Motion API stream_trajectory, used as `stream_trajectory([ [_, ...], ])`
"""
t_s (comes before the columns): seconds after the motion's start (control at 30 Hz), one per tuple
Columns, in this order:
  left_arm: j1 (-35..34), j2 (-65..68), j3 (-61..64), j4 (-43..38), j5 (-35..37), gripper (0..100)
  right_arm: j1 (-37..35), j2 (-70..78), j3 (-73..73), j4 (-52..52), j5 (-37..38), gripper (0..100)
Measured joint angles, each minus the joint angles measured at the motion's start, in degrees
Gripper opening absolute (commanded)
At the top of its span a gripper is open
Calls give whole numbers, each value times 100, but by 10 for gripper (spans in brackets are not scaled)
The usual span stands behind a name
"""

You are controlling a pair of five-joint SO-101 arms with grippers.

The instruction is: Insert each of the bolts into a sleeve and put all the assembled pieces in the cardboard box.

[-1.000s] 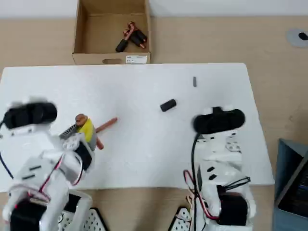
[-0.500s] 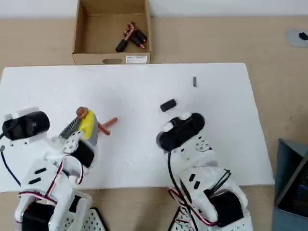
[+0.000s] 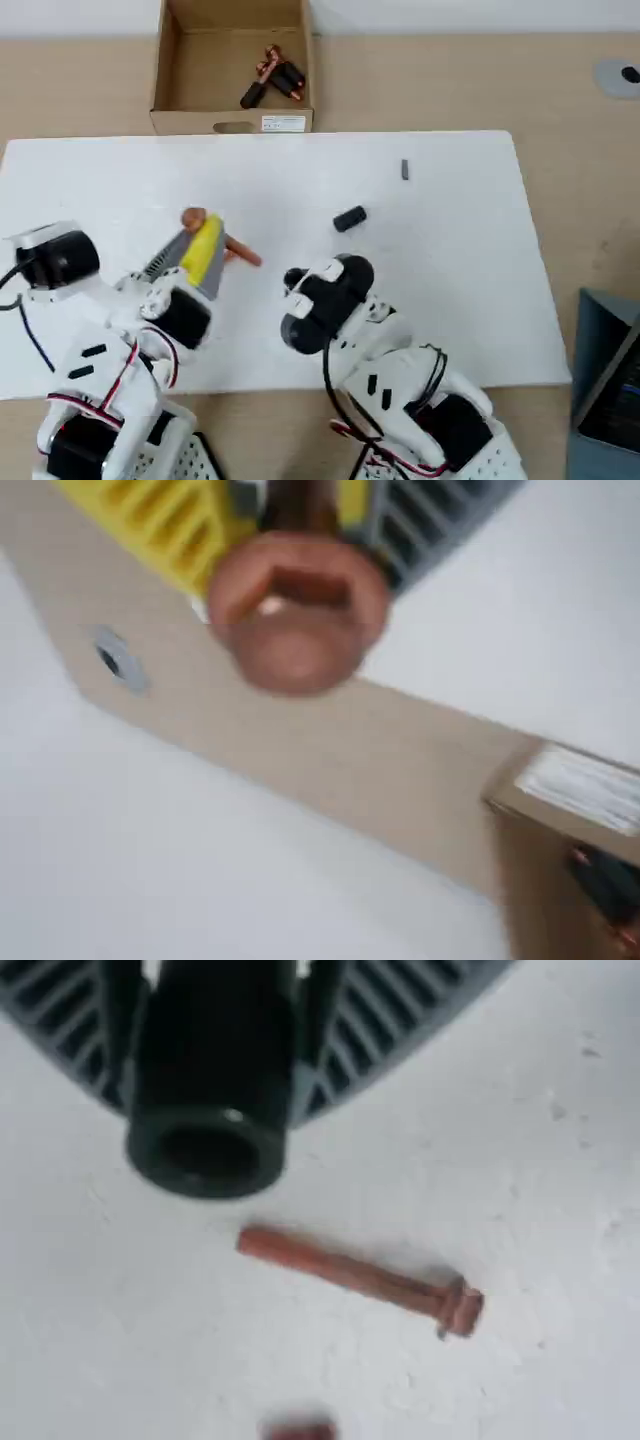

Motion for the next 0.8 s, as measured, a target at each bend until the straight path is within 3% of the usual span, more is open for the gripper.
stream_trajectory([
  [0.37,387,0,0,0,9,1,-167,0,132,-176,615,9],
  [0.8,642,-9,413,0,9,1,-290,0,132,-334,791,9],
])
